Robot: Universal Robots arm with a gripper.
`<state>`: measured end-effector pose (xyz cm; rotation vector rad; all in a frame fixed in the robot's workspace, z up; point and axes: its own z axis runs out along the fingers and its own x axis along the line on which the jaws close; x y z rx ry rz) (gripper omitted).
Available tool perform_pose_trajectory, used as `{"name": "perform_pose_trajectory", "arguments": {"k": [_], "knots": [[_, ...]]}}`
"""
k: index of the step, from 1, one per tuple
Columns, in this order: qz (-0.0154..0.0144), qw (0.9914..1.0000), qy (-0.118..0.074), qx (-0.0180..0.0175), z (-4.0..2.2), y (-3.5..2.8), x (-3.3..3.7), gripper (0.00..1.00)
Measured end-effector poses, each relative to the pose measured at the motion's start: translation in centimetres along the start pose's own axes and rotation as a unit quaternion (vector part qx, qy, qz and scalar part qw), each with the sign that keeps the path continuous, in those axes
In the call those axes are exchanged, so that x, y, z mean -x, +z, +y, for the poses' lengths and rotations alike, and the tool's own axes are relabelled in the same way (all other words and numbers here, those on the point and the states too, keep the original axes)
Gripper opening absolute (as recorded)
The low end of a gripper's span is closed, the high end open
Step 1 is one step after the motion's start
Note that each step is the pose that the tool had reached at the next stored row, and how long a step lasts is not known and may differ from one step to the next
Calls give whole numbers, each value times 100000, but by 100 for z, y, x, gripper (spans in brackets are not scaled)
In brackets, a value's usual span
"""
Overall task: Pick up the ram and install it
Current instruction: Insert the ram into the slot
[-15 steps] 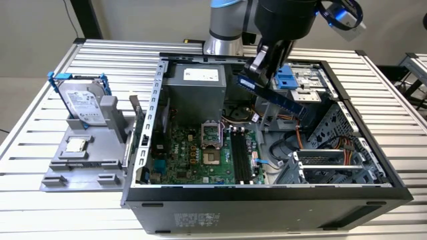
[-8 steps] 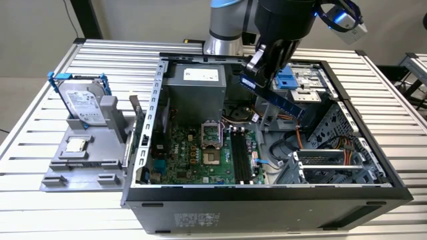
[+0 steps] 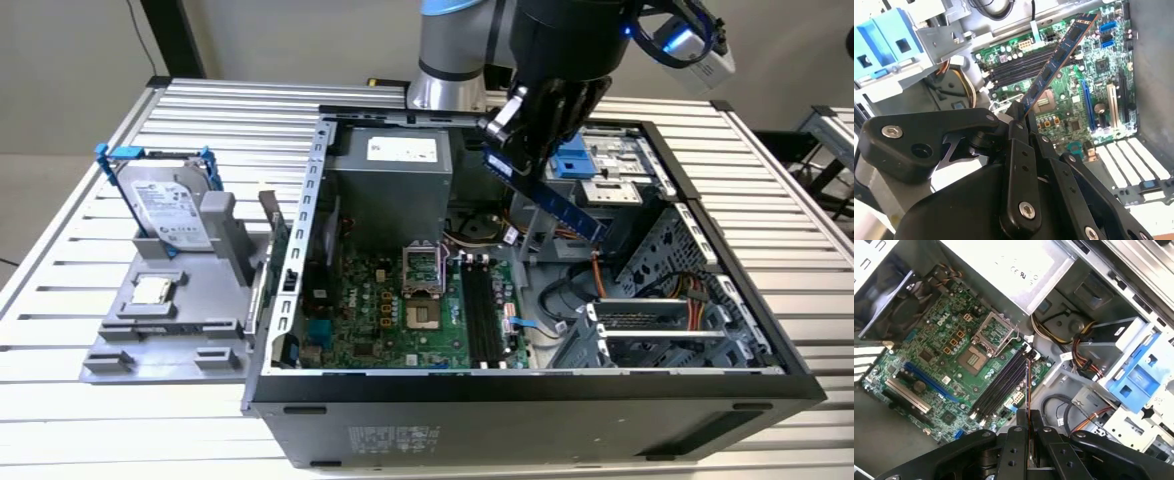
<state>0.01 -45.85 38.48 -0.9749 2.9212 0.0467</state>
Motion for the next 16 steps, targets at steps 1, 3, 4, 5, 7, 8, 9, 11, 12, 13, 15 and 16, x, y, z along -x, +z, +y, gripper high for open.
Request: {"name": "perform_pose_trajectory", "arguments": {"k": [1,3,4,5,7,8,9,11,12,13,15,16], "knots": [[-4,99998,643,-36,0,0,0,0],[30,99983,1852,-86,0,0,0,0],[55,99969,2473,-107,0,0,0,0],[81,99953,3048,-124,0,0,0,0],[160,99913,4154,-131,0,0,-1,0],[240,99892,4633,-107,0,0,0,0],[328,99870,5080,-71,0,0,0,0],[373,99832,5784,-79,0,0,0,0],[372,99815,6064,-98,0,0,0,0],[364,99795,6383,-118,0,0,0,0],[359,99756,6974,-158,0,0,0,0],[355,99736,7251,-174,0,0,0,0]]}}
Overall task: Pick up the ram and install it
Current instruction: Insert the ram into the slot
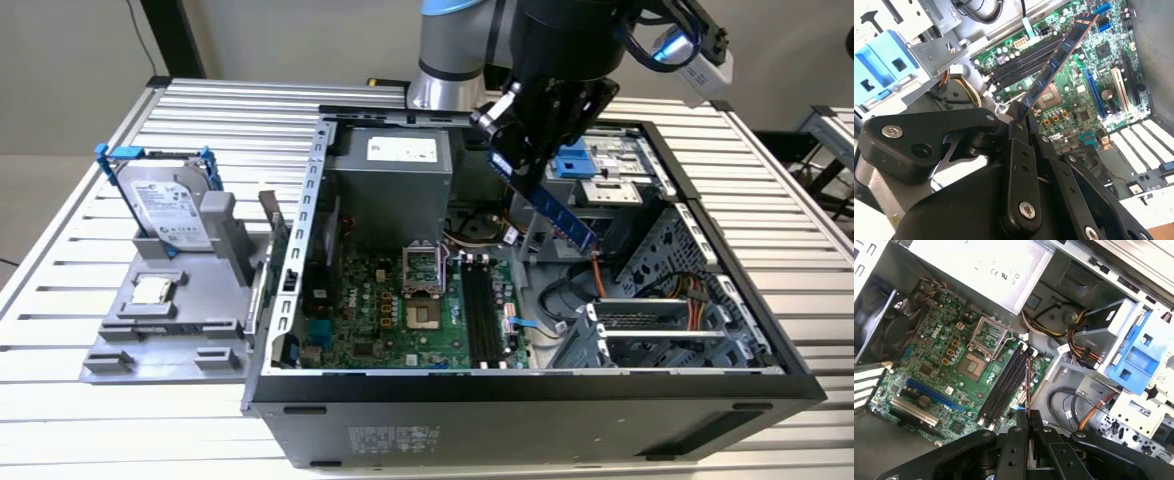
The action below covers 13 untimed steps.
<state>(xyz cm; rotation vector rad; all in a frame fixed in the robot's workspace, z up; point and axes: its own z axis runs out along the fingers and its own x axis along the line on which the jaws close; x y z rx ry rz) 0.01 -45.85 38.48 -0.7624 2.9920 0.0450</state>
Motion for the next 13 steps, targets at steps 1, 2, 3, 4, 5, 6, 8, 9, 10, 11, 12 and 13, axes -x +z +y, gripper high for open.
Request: {"name": "perform_pose_trajectory", "arguments": {"k": [1,2,3,4,5,6,8,9,10,11,12,13], "knots": [[-3,100000,173,-8,0,0,0,0],[-6,100000,245,-12,0,0,0,0],[-4,100000,253,-16,0,0,0,0],[-6,100000,264,-15,0,0,0,0],[-4,100000,274,-15,0,0,0,0],[-4,100000,280,-19,0,0,0,0],[-3,99999,341,-21,0,0,0,0],[-6,99999,447,-29,0,0,0,0],[-13,99998,638,-35,0,0,0,0],[-17,99996,893,-51,0,0,0,0],[-21,99992,1255,-74,0,0,0,0],[-27,99985,1719,-103,0,0,0,0]]}}
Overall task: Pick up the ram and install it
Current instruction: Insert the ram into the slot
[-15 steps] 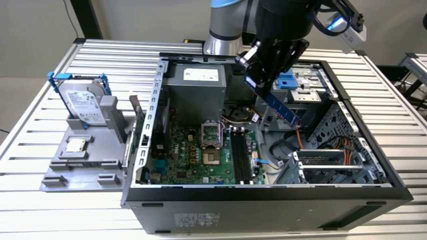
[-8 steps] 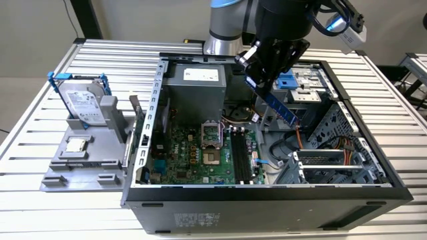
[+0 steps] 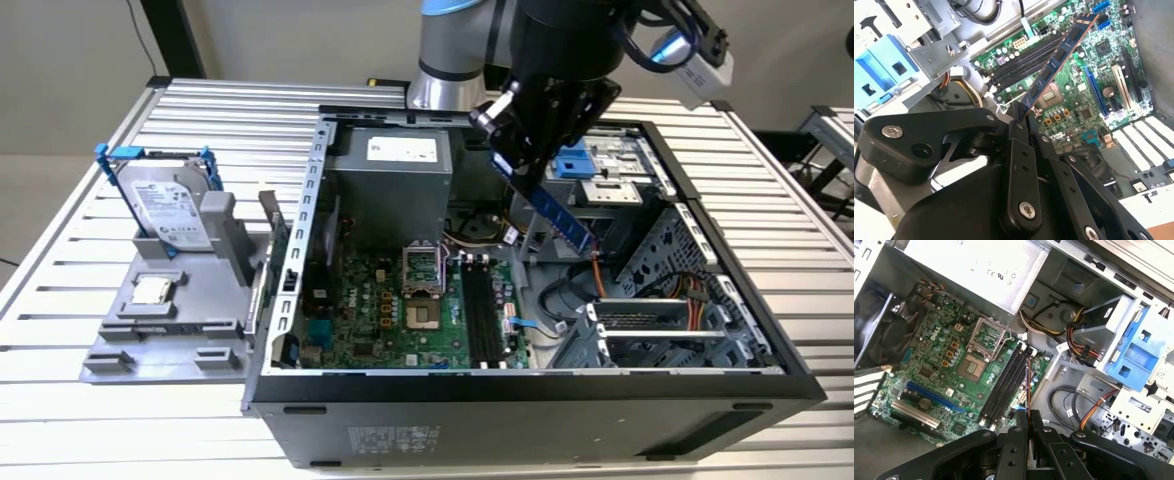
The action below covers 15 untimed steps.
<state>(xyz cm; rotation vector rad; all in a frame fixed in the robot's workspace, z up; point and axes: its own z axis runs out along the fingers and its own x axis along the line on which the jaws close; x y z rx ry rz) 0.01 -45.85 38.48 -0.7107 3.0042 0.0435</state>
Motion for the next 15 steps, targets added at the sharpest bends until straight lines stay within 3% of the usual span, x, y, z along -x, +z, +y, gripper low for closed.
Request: {"name": "perform_pose_trajectory", "arguments": {"k": [7,15], "knots": [[-55,99932,3680,-218,0,0,0,0],[-111,99718,7492,-442,0,0,0,0]]}}
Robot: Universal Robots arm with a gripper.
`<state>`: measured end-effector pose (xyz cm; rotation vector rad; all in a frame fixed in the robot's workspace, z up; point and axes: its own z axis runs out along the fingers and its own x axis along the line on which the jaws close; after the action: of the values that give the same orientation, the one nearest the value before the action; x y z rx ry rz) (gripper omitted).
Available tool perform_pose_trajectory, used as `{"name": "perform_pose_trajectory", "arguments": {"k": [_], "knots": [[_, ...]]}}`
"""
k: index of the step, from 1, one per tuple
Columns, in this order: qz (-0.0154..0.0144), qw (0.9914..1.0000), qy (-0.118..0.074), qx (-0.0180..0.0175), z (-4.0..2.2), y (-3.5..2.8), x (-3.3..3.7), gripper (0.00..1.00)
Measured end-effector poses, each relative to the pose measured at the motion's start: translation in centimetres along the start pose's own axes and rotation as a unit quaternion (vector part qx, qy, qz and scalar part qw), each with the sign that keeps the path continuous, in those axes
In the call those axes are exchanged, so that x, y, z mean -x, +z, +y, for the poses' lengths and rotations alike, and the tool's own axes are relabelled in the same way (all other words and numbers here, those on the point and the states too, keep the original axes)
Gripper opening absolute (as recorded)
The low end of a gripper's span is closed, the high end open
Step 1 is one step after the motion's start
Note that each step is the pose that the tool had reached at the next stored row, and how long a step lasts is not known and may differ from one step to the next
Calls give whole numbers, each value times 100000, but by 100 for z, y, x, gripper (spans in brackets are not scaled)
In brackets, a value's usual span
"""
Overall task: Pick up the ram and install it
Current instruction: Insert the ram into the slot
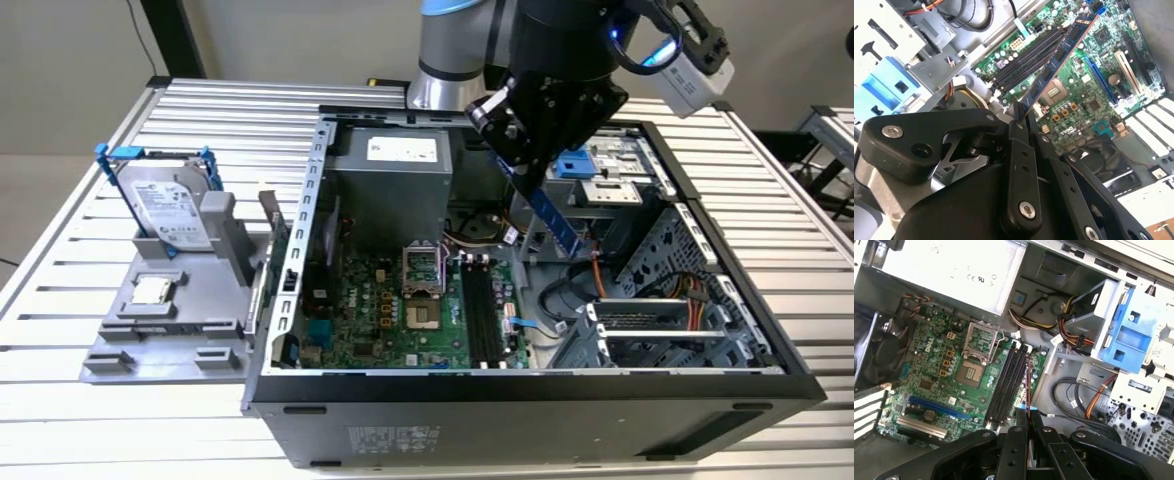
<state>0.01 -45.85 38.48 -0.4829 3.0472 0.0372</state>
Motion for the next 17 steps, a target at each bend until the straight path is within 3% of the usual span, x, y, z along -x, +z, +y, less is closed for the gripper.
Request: {"name": "perform_pose_trajectory", "arguments": {"k": [9,17], "knots": [[-66,99911,4214,-248,0,0,0,0],[-122,99674,8054,-477,0,0,0,0]]}}
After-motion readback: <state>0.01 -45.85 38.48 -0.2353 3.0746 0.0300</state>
